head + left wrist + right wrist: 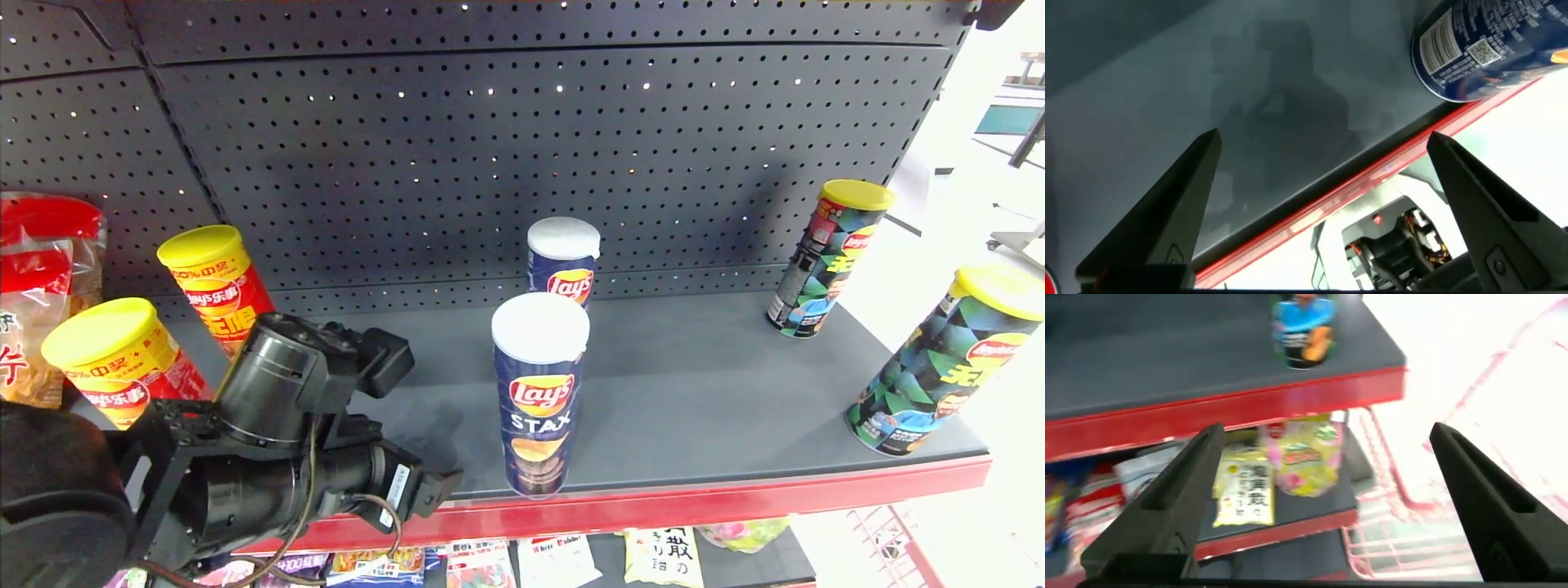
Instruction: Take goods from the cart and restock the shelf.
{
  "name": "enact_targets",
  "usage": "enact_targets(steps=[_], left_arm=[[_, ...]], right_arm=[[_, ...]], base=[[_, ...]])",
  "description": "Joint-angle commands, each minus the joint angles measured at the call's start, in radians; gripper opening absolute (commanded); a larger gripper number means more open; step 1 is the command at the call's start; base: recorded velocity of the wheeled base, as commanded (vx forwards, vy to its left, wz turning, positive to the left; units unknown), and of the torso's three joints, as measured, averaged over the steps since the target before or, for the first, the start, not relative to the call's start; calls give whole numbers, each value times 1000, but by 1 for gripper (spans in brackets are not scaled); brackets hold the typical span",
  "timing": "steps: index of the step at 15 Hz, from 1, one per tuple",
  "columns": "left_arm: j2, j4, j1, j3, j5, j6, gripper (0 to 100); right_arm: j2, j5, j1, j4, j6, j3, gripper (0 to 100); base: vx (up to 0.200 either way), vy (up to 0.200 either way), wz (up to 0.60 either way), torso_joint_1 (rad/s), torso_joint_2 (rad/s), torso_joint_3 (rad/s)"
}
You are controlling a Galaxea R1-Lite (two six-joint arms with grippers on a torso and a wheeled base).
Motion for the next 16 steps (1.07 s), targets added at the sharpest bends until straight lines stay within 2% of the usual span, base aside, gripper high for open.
enact_targets(steps=[1,2,4,6,7,8,9,12,16], left_arm=[[3,-1,0,-1,0,-1,100],[7,-1,0,-4,0,-1,100],[10,-1,0,-7,0,1,100],[18,-1,0,-10,-3,1,100],[24,-2,-2,-13,-3,1,100],[27,-2,-2,-17,-3,1,100],[30,-2,-2,-24,-1,1,100],[33,-1,-9,-48,0,1,100],[62,-2,-35,-57,3,1,100]], right_arm=[[-39,23,-16,3,3,4,100],[-62,56,-4,49,-5,4,100],[-62,75,-4,37,39,4,100],[-60,113,1,39,10,4,100],[-63,136,44,40,-13,4,100],[-79,136,134,40,-11,4,100],[-82,135,154,43,-16,4,100],[-102,132,73,43,-11,4,100],[-105,119,76,43,-13,4,100]], base=[[0,0,0,0,0,0],[0,0,0,0,0,0],[0,0,0,0,0,0],[0,0,0,0,0,0],[0,0,0,0,0,0],[0,0,0,0,0,0],[0,0,0,0,0,0],[0,0,0,0,0,0],[0,0,0,0,0,0]])
